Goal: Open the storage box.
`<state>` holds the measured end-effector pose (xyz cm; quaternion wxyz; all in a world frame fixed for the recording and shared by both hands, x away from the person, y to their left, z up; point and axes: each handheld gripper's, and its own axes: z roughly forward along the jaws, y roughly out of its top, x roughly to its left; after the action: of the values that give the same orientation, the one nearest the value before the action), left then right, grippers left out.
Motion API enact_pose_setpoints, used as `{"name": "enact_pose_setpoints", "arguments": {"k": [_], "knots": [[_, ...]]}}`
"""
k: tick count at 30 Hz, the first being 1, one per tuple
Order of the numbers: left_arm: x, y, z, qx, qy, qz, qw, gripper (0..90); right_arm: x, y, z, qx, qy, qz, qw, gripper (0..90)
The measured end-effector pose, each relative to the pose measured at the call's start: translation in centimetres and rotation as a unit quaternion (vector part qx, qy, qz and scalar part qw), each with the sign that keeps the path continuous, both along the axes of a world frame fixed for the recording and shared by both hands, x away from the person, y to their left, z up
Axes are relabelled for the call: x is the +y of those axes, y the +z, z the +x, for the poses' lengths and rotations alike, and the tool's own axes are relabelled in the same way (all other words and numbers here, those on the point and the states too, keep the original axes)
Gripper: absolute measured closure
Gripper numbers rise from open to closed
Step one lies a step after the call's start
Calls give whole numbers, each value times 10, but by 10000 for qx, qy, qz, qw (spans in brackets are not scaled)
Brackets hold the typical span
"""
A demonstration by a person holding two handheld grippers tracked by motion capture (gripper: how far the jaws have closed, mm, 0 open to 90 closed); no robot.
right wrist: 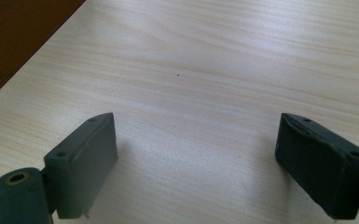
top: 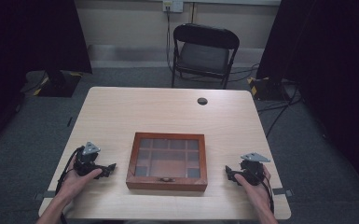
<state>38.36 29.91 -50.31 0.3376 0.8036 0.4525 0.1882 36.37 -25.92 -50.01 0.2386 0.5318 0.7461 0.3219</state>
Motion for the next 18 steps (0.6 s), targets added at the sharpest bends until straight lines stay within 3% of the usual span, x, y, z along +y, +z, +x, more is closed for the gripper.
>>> {"name": "enact_pose_setpoints", "arguments": {"k": [7, 11, 13, 18], "knots": [[1, 2, 0, 28, 5, 63, 10000, 29, 0, 0, 0, -2, 0, -1, 10000, 119], [3, 6, -1, 24, 17, 66, 10000, 175, 0, 0, 0, 0, 0, 1, 10000, 119], [3, 7, -1, 20, 61, 83, 9999, 159, 0, 0, 0, 1, 10, 3, 10000, 119], [2, 18, -5, -248, 69, 79, 9996, 189, 0, 0, 0, 3, 22, -2, 10000, 119]]}}
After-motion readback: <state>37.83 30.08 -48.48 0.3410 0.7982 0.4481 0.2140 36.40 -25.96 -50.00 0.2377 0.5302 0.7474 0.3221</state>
